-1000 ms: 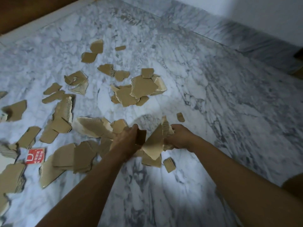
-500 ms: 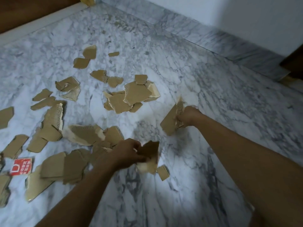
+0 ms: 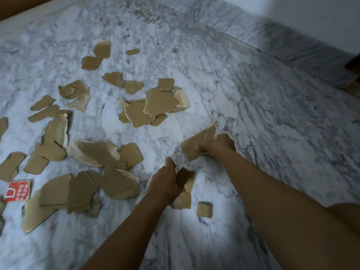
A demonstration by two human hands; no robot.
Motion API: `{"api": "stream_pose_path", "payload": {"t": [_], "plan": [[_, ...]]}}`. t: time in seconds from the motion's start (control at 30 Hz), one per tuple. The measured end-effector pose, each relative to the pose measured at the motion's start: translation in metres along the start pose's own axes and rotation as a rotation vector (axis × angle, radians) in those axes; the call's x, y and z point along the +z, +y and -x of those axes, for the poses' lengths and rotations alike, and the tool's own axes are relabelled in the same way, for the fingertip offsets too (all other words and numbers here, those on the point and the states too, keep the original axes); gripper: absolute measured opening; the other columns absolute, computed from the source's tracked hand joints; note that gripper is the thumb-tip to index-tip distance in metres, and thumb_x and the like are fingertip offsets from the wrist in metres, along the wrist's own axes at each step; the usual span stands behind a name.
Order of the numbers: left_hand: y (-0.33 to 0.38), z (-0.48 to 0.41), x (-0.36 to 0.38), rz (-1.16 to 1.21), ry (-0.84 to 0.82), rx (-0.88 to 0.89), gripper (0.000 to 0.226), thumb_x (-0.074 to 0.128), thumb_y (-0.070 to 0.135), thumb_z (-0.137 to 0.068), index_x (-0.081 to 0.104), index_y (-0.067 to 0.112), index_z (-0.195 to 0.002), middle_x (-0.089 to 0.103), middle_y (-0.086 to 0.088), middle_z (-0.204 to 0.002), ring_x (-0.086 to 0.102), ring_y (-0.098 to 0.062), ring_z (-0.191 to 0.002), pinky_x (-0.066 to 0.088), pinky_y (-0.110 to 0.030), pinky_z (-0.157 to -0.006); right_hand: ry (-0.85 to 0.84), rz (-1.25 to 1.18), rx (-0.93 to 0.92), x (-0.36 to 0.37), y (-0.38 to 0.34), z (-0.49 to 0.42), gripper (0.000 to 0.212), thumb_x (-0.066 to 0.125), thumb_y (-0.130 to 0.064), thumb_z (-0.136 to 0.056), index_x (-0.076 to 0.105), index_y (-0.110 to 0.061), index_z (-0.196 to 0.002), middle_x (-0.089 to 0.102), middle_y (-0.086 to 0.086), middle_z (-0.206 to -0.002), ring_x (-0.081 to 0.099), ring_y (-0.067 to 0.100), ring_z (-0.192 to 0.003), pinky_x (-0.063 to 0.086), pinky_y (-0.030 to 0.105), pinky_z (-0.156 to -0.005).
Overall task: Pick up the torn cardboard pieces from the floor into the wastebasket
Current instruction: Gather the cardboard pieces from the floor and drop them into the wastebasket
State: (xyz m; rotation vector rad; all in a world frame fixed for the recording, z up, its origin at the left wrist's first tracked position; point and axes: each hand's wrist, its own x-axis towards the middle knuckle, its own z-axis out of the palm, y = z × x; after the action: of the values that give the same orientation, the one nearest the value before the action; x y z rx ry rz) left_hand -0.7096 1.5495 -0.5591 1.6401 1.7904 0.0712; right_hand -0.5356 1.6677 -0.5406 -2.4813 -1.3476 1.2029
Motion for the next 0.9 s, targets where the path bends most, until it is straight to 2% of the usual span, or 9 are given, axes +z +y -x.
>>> {"api": "stream_pose_path", "payload": {"t": [0.1, 0.23, 0.37, 0.43, 0.57, 0.67, 0.73, 0.8, 0.9], "plan": [[-0.005, 0.006, -0.008, 0.102, -0.072, 0.006, 0.04, 0.078, 0.029, -0.08, 0.055, 0.013, -0.108, 0.063, -0.007, -0.105, 0.061, -0.025, -0.097, 0.042, -0.03, -0.072, 0.018, -0.062, -0.09, 0.001, 0.005, 0.005, 0.081, 0.088, -0.044, -0.072, 0.052, -0.01, -0.135, 0.061, 0.011, -0.128, 0.06, 0.03, -0.108, 0.045, 0.032, -0.077], [-0.028, 0.015, -0.046, 0.382, -0.018, -0.053, 0.022, 0.081, 0.026, -0.08, 0.065, 0.015, -0.091, 0.07, -0.003, -0.083, 0.067, -0.017, -0.075, 0.049, -0.026, -0.062, 0.019, -0.24, -0.176, -0.021, 0.005, 0.013, 0.061, 0.089, -0.043, -0.068, 0.064, -0.015, -0.116, 0.07, 0.005, -0.111, 0.066, 0.026, -0.099, 0.058, 0.041, -0.086], [-0.04, 0.019, -0.092, 0.605, 0.031, -0.128, 0.017, 0.084, 0.018, -0.078, 0.072, 0.013, -0.09, 0.074, -0.002, -0.071, 0.07, -0.012, -0.062, 0.058, -0.024, -0.055, 0.077, -0.3, -0.213, -0.053, 0.01, 0.013, 0.093, 0.085, -0.063, -0.038, 0.063, -0.018, -0.116, 0.071, 0.005, -0.106, 0.07, 0.026, -0.093, 0.061, 0.047, -0.082], [-0.042, 0.019, -0.105, 0.554, 0.032, -0.108, 0.022, 0.086, 0.025, -0.075, 0.07, 0.018, -0.089, 0.073, -0.003, -0.079, 0.072, -0.019, -0.073, 0.061, -0.032, -0.065, 0.021, -0.192, -0.255, -0.069, 0.008, 0.028, 0.093, 0.091, -0.06, -0.044, 0.059, -0.016, -0.12, 0.069, 0.007, -0.109, 0.069, 0.027, -0.095, 0.061, 0.047, -0.081], [-0.039, 0.013, -0.113, 0.322, -0.03, -0.044, 0.021, 0.082, 0.036, -0.079, 0.067, 0.025, -0.088, 0.07, -0.002, -0.084, 0.068, -0.016, -0.077, 0.053, -0.027, -0.065, -0.341, 0.314, -0.36, -0.081, 0.015, 0.073, 0.055, 0.094, -0.039, -0.062, 0.067, -0.018, -0.105, 0.069, 0.003, -0.106, 0.069, 0.023, -0.093, 0.059, 0.036, -0.073], [-0.032, 0.0, -0.108, 0.066, -0.045, -0.006, 0.04, 0.074, 0.054, -0.079, 0.063, 0.022, -0.101, 0.069, -0.003, -0.095, 0.065, -0.023, -0.089, 0.05, -0.038, -0.079, -0.468, 0.638, -0.386, -0.056, 0.039, 0.096, 0.065, 0.093, -0.041, -0.064, 0.064, -0.024, -0.12, 0.063, 0.0, -0.119, 0.064, 0.023, -0.11, 0.057, 0.037, -0.087], [-0.019, -0.008, -0.103, -0.036, -0.077, 0.018, 0.037, 0.07, 0.049, -0.082, 0.057, 0.023, -0.104, 0.063, 0.0, -0.097, 0.059, -0.021, -0.09, 0.041, -0.034, -0.072, -0.515, 0.676, -0.408, -0.036, 0.058, 0.103, 0.093, 0.092, -0.043, -0.065, 0.05, -0.023, -0.145, 0.052, 0.003, -0.144, 0.051, 0.025, -0.13, 0.048, 0.035, -0.102], [0.0, -0.016, -0.101, 0.03, -0.117, 0.032, 0.034, 0.074, 0.035, -0.08, 0.057, 0.017, -0.104, 0.059, -0.002, -0.095, 0.058, -0.023, -0.089, 0.035, -0.031, -0.063, -0.503, 0.651, -0.483, -0.02, 0.072, 0.109, 0.106, 0.091, -0.045, -0.066, 0.037, -0.019, -0.153, 0.043, 0.004, -0.155, 0.043, 0.027, -0.139, 0.04, 0.035, -0.108], [0.025, -0.032, -0.091, 0.029, -0.116, 0.091, 0.041, 0.073, 0.039, -0.06, 0.053, 0.021, -0.09, 0.061, -0.003, -0.086, 0.062, -0.027, -0.087, 0.04, -0.03, -0.063, -0.4, 0.611, -0.613, 0.001, 0.091, 0.113, 0.085, 0.09, -0.04, -0.066, 0.05, -0.019, -0.138, 0.056, 0.007, -0.135, 0.055, 0.028, -0.12, 0.045, 0.035, -0.092]]}}
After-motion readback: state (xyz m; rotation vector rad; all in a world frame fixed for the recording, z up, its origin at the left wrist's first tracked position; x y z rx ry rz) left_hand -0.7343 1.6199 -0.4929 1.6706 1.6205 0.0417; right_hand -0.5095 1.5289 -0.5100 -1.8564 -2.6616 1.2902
